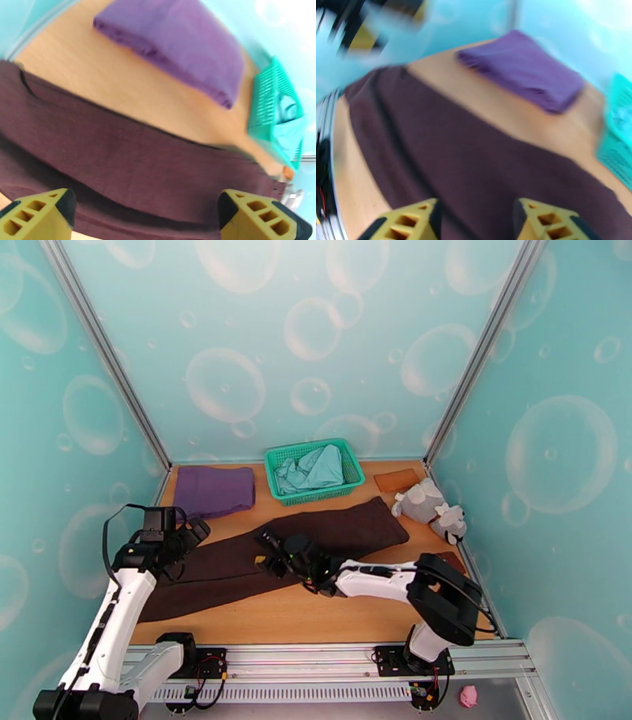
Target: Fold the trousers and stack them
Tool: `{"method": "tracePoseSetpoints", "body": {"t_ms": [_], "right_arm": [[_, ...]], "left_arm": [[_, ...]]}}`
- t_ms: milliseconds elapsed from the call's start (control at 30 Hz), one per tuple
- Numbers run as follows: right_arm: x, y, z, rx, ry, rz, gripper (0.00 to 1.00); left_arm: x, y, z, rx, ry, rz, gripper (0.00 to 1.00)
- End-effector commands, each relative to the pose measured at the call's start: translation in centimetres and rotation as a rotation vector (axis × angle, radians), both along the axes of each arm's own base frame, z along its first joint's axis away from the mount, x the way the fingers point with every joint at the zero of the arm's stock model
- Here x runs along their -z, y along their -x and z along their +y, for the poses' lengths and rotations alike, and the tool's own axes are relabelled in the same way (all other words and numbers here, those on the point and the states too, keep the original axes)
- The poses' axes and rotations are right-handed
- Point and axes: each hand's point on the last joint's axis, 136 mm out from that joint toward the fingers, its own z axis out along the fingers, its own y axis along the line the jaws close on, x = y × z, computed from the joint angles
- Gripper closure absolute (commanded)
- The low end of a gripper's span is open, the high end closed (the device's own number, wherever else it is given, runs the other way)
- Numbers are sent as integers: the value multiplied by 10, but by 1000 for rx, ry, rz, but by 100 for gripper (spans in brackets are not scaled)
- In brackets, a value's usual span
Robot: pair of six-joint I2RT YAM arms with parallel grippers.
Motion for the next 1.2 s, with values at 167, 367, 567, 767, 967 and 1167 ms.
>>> {"method": "tracePoseSetpoints", "body": {"t_ms": [167, 367, 567, 767, 967, 1167], "right_arm": [[20, 25, 74, -176, 76, -89, 46], [38, 29, 93, -209, 143, -99, 47], [51, 44, 102, -291, 172, -49, 48], [76, 29, 109, -221, 249, -28, 53], [80, 22, 116, -202, 245, -23, 71], [77, 27, 121, -267, 233, 24, 97]], "left_arm": [[-43, 38, 52, -132, -97, -48, 0], [-25, 41, 55, -126, -98, -30, 1], [-17, 41, 63, -130, -117, -20, 0], [-13, 41, 67, -135, -117, -27, 1], [-9, 39, 66, -123, -102, -32, 1], [-7, 38, 65, -117, -90, -45, 0]]}}
